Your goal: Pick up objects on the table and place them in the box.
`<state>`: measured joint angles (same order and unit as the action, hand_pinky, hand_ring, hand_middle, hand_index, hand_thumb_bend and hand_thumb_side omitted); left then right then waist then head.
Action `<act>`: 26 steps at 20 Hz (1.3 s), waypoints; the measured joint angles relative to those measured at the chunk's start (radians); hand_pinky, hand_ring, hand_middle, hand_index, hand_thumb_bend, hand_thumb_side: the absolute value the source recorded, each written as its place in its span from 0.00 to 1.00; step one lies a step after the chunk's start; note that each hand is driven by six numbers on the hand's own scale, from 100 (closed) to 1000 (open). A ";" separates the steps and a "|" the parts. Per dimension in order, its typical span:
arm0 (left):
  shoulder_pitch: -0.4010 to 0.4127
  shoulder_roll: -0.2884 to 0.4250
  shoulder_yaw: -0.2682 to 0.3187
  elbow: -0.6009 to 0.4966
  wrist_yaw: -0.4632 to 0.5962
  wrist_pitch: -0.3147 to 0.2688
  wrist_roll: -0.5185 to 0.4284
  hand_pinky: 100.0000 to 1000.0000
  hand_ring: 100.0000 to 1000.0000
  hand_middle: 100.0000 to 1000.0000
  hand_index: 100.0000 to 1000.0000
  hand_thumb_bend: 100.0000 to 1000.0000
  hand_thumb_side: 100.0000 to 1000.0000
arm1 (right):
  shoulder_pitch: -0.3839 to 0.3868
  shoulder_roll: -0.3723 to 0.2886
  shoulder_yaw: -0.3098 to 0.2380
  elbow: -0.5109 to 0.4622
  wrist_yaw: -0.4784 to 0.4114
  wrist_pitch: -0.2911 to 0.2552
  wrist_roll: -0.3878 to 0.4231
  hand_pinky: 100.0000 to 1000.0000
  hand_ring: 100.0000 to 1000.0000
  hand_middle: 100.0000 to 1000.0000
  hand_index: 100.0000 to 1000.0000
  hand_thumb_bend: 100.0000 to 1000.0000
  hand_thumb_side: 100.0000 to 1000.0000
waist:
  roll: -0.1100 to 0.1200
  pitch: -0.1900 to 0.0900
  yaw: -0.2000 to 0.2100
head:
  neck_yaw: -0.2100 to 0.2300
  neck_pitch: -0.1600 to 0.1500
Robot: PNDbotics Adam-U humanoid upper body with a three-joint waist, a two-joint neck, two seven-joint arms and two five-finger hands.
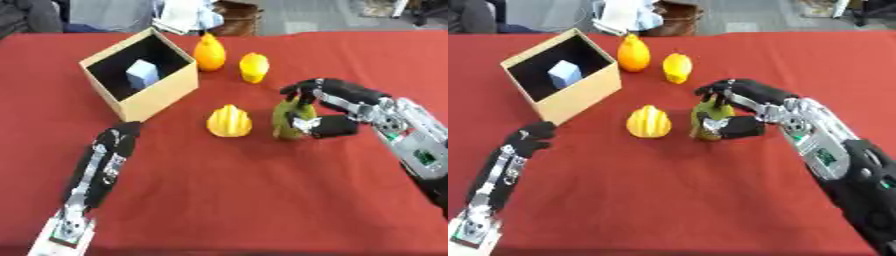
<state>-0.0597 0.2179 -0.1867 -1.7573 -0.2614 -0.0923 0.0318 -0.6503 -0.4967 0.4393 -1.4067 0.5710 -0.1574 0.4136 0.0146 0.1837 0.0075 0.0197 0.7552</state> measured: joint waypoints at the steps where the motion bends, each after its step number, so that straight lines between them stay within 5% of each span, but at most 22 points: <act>1: 0.000 0.000 0.000 0.000 0.000 0.000 0.000 0.77 0.79 0.75 0.83 0.51 1.00 | 0.000 0.001 -0.001 0.008 0.005 -0.002 -0.001 0.69 0.68 0.75 0.93 0.00 0.78 | 0.000 0.000 0.000 | 0.000 0.000; 15: -0.001 0.000 0.000 0.000 0.000 0.000 0.000 0.77 0.79 0.75 0.83 0.51 1.00 | -0.008 0.010 -0.020 0.094 0.093 -0.026 -0.025 0.71 0.70 0.77 0.93 0.00 0.73 | 0.000 0.000 0.002 | 0.000 0.000; 16: -0.001 0.000 0.000 0.000 0.000 0.000 0.000 0.77 0.79 0.75 0.83 0.51 1.00 | -0.009 0.010 -0.020 0.095 0.096 -0.027 -0.026 0.76 0.74 0.80 0.92 0.00 0.37 | 0.000 0.000 0.002 | 0.000 0.000; 17: -0.001 0.000 0.000 0.000 0.000 0.000 0.000 0.77 0.79 0.75 0.83 0.51 1.00 | -0.009 0.010 -0.019 0.101 0.100 -0.027 -0.025 0.77 0.74 0.80 0.92 0.00 0.35 | 0.000 0.000 0.003 | 0.000 0.000; 18: -0.001 0.000 0.000 0.000 0.000 0.000 0.000 0.77 0.79 0.75 0.83 0.51 1.00 | -0.009 0.009 -0.016 0.110 0.107 -0.029 -0.020 0.77 0.75 0.79 0.91 0.00 0.16 | 0.000 0.000 0.004 | 0.000 0.000; 20: -0.001 0.000 0.000 0.000 0.000 0.000 0.000 0.77 0.79 0.75 0.83 0.51 1.00 | -0.012 0.009 -0.014 0.125 0.131 -0.036 0.001 0.77 0.75 0.78 0.88 0.02 0.00 | 0.000 0.000 0.004 | 0.000 0.000; 26: -0.001 0.000 0.000 0.000 0.000 0.000 0.000 0.77 0.79 0.75 0.83 0.50 1.00 | -0.027 0.010 -0.032 0.135 0.219 -0.061 0.058 0.78 0.74 0.74 0.76 0.08 0.00 | 0.000 0.000 0.003 | 0.000 0.000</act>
<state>-0.0603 0.2179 -0.1868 -1.7572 -0.2614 -0.0925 0.0314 -0.6777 -0.4871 0.4073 -1.2720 0.7905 -0.2186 0.4720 0.0146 0.1837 0.0104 0.0194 0.7553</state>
